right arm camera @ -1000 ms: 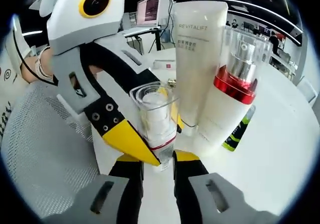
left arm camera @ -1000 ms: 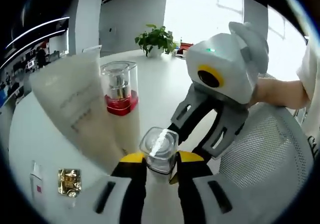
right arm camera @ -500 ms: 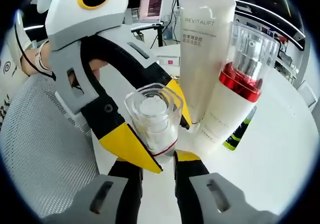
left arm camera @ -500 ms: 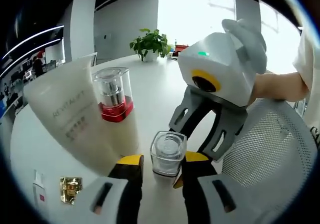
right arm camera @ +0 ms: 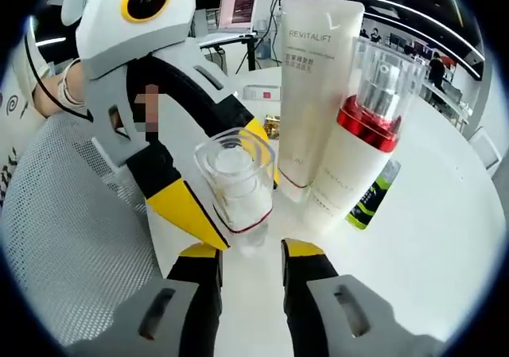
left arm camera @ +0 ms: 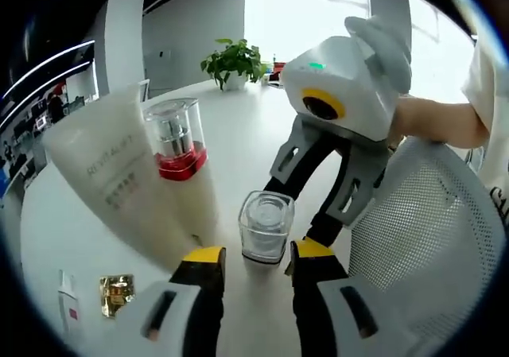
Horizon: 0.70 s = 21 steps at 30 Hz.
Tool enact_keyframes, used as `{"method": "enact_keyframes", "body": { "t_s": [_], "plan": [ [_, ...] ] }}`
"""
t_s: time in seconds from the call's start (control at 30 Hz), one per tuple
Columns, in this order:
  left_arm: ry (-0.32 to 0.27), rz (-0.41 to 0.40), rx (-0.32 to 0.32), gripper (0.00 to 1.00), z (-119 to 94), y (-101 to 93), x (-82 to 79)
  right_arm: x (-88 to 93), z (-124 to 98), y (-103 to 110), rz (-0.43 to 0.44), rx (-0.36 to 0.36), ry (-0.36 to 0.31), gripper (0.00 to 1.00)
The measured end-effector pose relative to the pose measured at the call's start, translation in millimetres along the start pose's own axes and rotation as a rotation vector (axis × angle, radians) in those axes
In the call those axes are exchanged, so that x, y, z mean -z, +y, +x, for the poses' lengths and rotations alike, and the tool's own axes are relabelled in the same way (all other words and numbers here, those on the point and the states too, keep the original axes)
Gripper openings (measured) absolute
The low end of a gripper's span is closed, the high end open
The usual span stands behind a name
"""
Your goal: Arrange the skincare products in the storage area until every visible bottle or jar stands upright without overlapping.
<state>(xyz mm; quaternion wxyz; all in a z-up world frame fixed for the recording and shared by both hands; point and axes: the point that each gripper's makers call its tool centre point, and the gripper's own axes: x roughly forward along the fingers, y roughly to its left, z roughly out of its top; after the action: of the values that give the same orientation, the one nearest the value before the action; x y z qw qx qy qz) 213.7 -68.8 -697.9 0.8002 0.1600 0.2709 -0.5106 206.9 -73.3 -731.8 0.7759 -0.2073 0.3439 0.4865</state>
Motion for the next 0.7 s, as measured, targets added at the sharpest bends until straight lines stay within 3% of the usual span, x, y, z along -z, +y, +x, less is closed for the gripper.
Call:
{"method": "enact_keyframes", "body": {
  "t_s": [0.23, 0.37, 0.7],
  "plan": [
    [0.076, -0.005, 0.005, 0.29, 2.3, -0.3, 14.6, -2.1, -9.2, 2.3, 0.016, 0.01, -0.007, 0.3],
    [0.089, -0.021, 0.01, 0.28, 2.7, -0.5, 17.1, -3.0, -13.7, 3.1, 0.024, 0.014, -0.018, 0.3],
    [0.144, -0.071, 0.046, 0.16, 3.7, -7.9, 27.3, -2.8, -16.8, -4.8, 0.043, 0.035, -0.019, 0.23]
  ]
}}
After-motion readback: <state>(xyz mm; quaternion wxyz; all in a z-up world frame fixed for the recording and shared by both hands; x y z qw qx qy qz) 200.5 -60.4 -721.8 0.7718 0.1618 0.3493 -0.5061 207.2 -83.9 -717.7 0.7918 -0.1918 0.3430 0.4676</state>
